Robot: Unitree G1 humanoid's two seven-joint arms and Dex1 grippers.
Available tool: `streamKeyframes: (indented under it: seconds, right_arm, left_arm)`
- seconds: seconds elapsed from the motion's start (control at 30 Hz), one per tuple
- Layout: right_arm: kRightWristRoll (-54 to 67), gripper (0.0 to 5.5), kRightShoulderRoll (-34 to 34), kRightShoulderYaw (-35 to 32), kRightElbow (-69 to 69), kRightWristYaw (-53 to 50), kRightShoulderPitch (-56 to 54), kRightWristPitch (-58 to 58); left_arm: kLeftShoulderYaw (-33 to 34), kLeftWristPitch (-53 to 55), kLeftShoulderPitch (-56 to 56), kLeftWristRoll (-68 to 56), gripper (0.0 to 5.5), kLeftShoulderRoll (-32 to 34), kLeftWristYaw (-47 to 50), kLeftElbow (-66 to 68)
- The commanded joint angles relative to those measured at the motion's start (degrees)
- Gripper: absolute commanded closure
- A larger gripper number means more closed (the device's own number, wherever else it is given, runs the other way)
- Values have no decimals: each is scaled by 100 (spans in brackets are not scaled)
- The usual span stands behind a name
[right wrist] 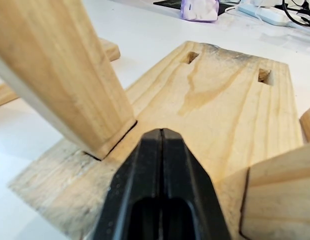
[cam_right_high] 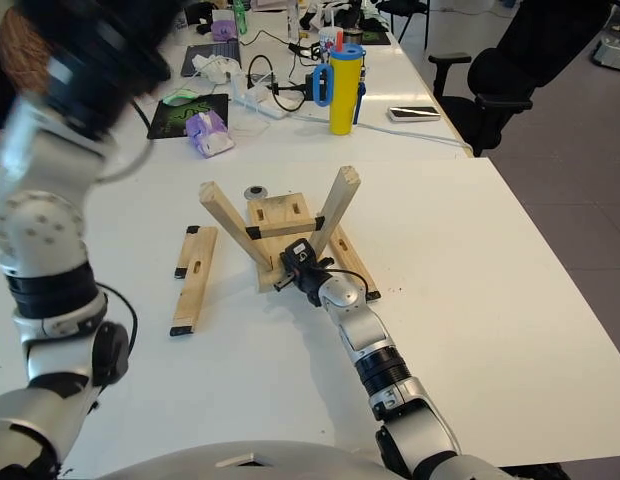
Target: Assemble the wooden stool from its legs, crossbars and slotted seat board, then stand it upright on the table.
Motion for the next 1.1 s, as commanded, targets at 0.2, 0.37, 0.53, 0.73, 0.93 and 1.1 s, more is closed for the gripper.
streamKeyframes:
  seconds: [0.2,0.37,0.53,0.73,0.93,1.1]
  right_arm:
    - [-231,550,-231,143,561,108,349,594]
    - [-212,550,-245,128,499,105,344,486]
    - [26,550,-164,-158,-188,19,434,288]
    - [284,550,-862,49,-2490,877,636,1134]
    - [994,550,-1322,321,-3159,2158,63,2143]
    - [895,550,-694,345,-2158,1925,-744,1743]
  left_arm:
    - [-679,-1290,815,1949,317,-480,961,474]
    - [154,-1809,124,2668,317,-385,1679,-785]
    - [372,-1232,2055,3391,317,-236,1920,-1384]
    - [64,-585,3506,3590,317,-427,1825,-1237]
    - [-102,-410,3276,3795,317,-731,1917,-951]
    - [-199,-379,3209,3886,317,-867,1851,-854]
